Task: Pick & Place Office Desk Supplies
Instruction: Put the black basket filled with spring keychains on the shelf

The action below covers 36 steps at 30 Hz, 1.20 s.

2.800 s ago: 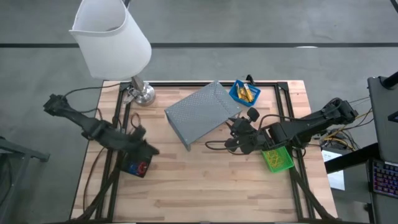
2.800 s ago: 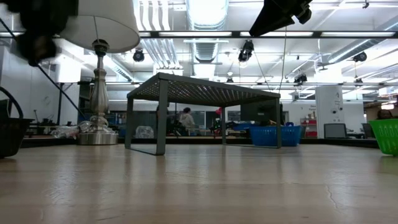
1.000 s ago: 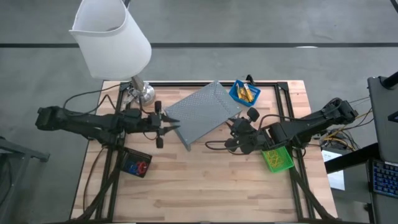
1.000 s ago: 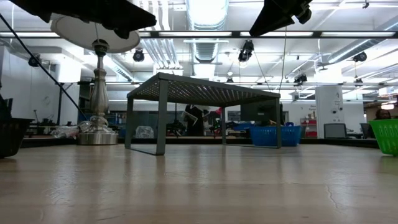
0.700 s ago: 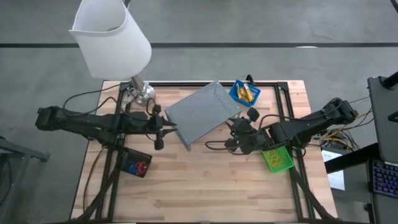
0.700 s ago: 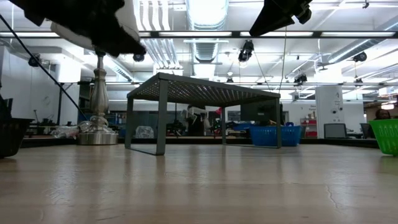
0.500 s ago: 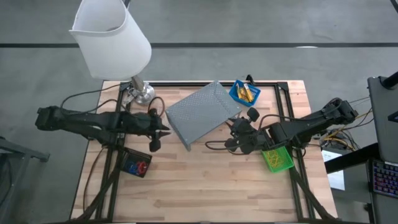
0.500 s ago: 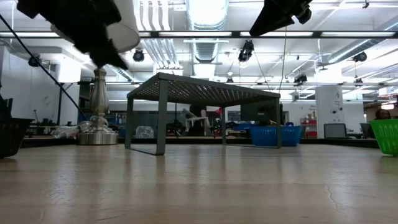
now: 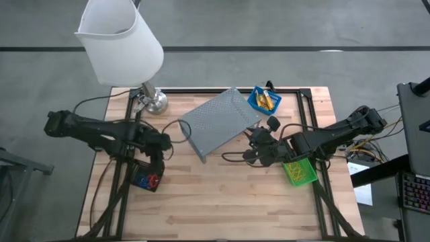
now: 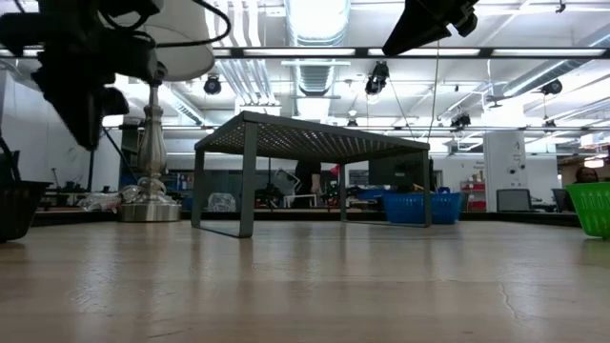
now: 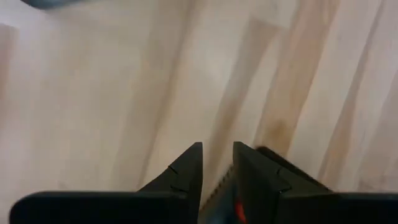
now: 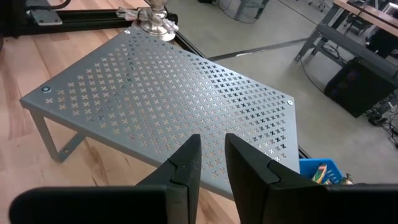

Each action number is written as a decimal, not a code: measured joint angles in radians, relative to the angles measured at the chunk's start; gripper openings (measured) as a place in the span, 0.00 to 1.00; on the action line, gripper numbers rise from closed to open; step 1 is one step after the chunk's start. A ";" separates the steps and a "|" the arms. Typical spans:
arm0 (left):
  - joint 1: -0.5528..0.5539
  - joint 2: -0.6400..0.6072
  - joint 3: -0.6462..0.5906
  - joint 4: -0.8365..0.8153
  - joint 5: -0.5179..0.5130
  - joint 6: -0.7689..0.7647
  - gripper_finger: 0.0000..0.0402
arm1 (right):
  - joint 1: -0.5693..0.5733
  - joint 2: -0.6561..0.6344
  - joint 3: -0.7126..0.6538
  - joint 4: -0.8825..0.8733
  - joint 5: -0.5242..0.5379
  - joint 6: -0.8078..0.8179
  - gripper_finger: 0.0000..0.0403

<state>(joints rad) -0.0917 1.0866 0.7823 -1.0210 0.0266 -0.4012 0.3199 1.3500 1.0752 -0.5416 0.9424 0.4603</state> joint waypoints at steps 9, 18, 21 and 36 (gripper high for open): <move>-0.123 0.135 -0.003 -0.053 0.040 0.034 0.24 | 0.000 0.000 0.000 0.000 0.000 0.000 0.17; -0.179 0.141 -0.003 -0.051 0.071 0.054 0.24 | 0.000 0.000 0.000 0.000 0.000 0.000 0.17; -0.188 0.141 -0.003 -0.039 0.038 0.077 0.24 | 0.000 0.000 0.000 0.000 0.000 0.000 0.17; -0.190 0.141 -0.091 0.049 0.037 0.132 0.24 | 0.000 0.000 0.000 0.000 0.000 0.000 0.17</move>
<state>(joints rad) -0.2817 1.2278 0.6909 -0.9724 0.0638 -0.2687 0.3199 1.3499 1.0752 -0.5418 0.9424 0.4603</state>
